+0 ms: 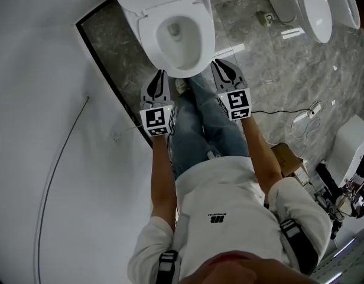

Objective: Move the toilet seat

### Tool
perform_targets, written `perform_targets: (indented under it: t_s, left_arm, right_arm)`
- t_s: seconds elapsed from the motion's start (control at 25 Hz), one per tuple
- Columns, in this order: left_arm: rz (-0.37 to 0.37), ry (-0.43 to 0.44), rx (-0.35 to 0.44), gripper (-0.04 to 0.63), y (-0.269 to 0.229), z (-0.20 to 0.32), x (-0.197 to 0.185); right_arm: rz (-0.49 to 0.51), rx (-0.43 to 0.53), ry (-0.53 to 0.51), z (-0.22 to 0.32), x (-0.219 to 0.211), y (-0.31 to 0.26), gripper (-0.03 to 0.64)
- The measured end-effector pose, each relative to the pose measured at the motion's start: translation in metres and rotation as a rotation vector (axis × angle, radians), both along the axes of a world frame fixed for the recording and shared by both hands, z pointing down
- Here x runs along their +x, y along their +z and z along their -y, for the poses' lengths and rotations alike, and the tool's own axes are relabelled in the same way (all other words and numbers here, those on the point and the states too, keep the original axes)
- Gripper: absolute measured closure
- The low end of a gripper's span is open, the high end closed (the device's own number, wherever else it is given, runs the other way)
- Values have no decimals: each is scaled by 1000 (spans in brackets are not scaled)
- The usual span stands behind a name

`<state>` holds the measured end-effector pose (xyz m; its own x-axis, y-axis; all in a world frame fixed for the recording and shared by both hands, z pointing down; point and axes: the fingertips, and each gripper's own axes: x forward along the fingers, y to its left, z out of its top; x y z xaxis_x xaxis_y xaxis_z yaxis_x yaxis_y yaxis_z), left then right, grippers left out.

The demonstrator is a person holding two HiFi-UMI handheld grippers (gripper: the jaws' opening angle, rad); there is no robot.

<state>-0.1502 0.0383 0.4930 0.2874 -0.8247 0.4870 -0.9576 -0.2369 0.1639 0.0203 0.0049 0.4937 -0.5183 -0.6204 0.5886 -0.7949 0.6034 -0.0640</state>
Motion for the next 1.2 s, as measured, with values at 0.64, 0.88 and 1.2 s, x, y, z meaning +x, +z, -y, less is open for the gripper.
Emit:
perform_targets:
  t_s: [0.64, 0.88, 1.2]
  left_arm:
    - [-6, -27, -137, 561, 104, -5, 8]
    - [-14, -25, -177, 561, 137, -10, 14]
    - [-21, -26, -228, 560, 174, -16, 15]
  right_arm:
    - [-25, -118, 1, -7, 7, 103, 577]
    - [-36, -153, -7, -12, 7, 136, 577]
    - [-43, -208, 33, -16, 13, 172, 576]
